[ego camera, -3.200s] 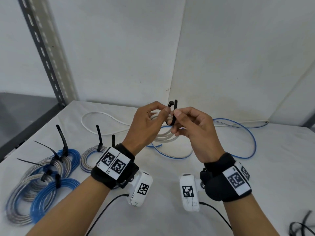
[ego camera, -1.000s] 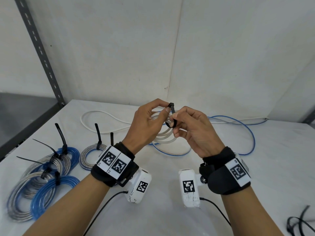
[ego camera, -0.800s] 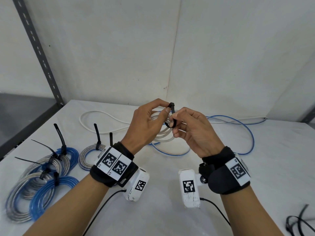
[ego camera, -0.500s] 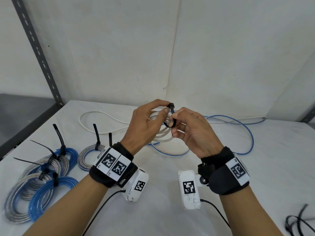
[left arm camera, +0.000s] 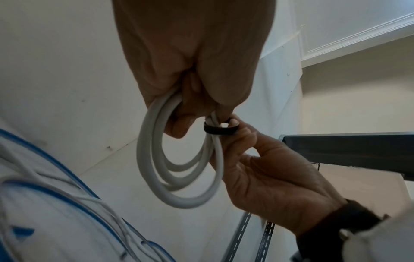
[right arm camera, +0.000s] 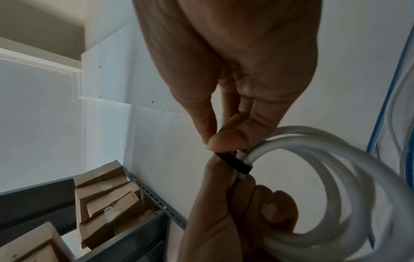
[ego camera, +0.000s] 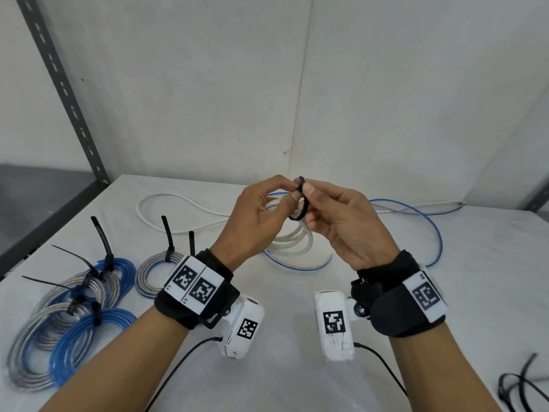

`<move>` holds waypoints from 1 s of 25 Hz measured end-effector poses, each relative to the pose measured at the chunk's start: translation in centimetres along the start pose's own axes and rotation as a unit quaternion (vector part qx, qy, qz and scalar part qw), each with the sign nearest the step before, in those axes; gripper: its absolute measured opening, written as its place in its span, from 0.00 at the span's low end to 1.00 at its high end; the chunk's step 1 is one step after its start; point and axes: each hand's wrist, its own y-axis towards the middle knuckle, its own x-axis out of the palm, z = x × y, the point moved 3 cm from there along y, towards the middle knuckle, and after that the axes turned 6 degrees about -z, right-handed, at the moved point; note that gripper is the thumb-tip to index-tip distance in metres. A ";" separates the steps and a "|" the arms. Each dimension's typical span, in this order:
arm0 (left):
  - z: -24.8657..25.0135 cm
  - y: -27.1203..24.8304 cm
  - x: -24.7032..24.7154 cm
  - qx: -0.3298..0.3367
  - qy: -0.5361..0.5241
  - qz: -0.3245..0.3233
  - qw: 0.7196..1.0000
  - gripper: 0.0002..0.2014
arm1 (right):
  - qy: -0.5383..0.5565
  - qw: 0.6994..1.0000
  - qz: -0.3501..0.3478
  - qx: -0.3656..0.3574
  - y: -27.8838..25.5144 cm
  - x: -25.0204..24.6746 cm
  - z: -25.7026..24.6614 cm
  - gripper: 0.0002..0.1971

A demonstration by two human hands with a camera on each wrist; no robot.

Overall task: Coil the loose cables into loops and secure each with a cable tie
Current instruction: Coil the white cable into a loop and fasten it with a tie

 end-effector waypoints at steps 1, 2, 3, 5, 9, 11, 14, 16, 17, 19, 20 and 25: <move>0.0 -0.1 0.2 -0.012 -0.023 -0.013 1.000 0.06 | -0.032 0.999 0.002 -0.009 -0.1 -0.1 0.0 0.12; -0.1 -0.2 0.4 -0.024 -0.041 -0.024 0.999 0.07 | -0.054 0.998 0.018 -0.016 -0.1 -0.3 -0.1 0.11; -0.2 -0.3 0.6 -0.033 -0.050 -0.031 0.998 0.08 | -0.067 0.997 0.036 -0.026 -0.2 -0.4 -0.2 0.09; -0.3 -0.5 0.9 -0.045 -0.050 -0.039 0.997 0.08 | -0.068 0.994 0.069 -0.048 -0.1 -0.6 -0.2 0.08; -0.6 -0.7 1.6 -0.056 -0.037 -0.068 0.995 0.11 | -0.063 0.982 0.157 -0.089 0.3 -1.5 -0.2 0.08; -0.5 -0.9 2.0 -0.063 -0.020 -0.088 0.994 0.13 | -0.079 0.973 0.186 -0.109 0.5 -1.9 -0.1 0.06; -0.2 -1.0 2.2 -0.071 -0.023 -0.123 0.990 0.16 | -0.104 0.964 0.204 -0.134 0.6 -2.4 0.1 0.04; 0.0 -1.0 2.2 -0.069 -0.036 -0.141 0.987 0.20 | -0.118 0.963 0.195 -0.145 0.5 -2.1 0.1 0.05; 0.2 -1.1 2.3 -0.069 -0.039 -0.148 0.986 0.21 | -0.134 0.962 0.185 -0.152 0.5 -1.8 0.0 0.05; 0.6 -1.4 2.5 -0.070 -0.041 -0.156 0.984 0.19 | -0.181 0.954 0.165 -0.170 0.2 -1.4 -0.2 0.04; 0.7 -1.5 2.6 -0.073 -0.043 -0.158 0.984 0.18 | -0.191 0.953 0.159 -0.176 0.1 -1.3 -0.3 0.03; 0.8 -1.6 2.5 -0.093 -0.038 -0.173 0.980 0.18 | -0.200 0.954 0.157 -0.160 0.2 -2.3 -0.3 0.05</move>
